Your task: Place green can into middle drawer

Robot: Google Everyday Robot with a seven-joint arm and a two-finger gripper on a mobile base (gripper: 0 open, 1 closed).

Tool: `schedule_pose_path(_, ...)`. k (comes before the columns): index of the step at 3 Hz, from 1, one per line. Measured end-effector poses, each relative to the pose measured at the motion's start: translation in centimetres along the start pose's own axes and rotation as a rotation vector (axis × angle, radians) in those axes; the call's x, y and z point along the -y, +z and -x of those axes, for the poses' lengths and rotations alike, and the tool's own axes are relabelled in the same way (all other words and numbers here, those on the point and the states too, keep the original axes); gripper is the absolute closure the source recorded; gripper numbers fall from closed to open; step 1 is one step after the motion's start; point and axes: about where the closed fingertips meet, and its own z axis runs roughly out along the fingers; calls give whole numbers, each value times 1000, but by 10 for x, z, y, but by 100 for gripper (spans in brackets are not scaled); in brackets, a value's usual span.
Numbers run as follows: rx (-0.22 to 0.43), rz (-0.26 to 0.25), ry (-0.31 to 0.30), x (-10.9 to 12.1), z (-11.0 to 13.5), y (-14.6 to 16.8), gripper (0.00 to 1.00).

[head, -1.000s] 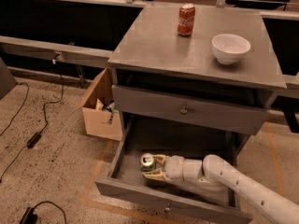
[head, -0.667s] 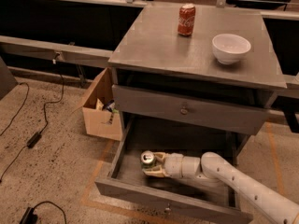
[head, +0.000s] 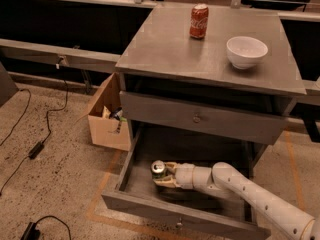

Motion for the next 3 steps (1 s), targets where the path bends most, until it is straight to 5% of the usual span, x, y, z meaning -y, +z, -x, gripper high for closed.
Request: schedule_pose_path(3,-12,-40,37,8,-10,18,12)
